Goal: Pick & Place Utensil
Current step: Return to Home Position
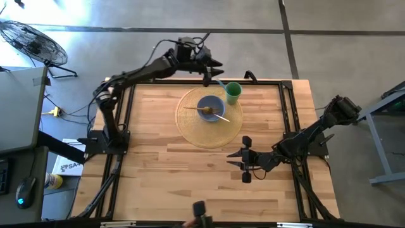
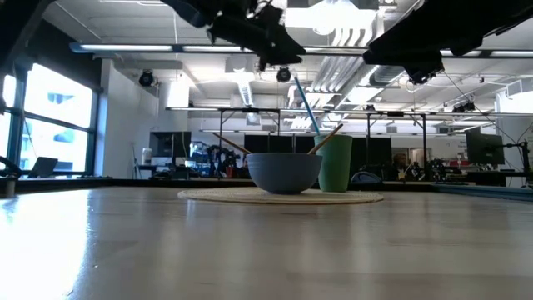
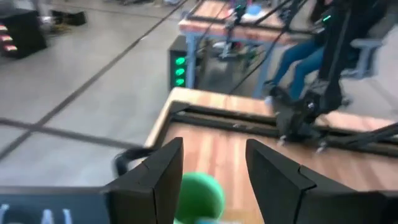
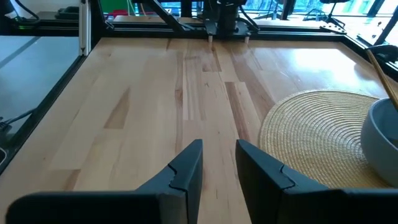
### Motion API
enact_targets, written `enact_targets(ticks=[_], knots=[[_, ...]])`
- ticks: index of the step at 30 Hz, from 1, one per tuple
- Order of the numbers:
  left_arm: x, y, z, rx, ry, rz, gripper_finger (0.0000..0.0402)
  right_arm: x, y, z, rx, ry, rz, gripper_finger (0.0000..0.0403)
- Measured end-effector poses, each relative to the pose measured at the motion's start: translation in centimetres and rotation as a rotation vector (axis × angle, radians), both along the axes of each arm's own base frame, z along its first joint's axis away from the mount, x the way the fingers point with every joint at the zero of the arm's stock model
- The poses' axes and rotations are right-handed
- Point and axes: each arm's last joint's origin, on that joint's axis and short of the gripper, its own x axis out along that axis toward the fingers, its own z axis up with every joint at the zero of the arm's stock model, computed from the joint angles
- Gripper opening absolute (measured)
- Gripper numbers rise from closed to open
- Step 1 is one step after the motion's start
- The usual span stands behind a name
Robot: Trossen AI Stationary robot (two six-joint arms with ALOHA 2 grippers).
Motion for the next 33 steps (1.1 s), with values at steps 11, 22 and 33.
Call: enact_targets(ticks=[11, 22, 33], knots=[[-6.8, -3.9, 4.0, 0.068, 0.258, 0.073, 0.0172, 0.0, 0.0, 0.0, 0.018, -0.003, -0.006, 0.009], [-10.3, -5.7, -1.6, 0.04, 0.3, 0.021, 0.0172, 0.0, -0.1, 0.1, 0.008, -0.011, -0.028, 0.009], [-16.8, -4.9, -10.5, -0.103, 0.203, 0.07, 0.0172, 0.2, -0.5, 0.0, -0.068, 0.006, -0.007, 0.009]])
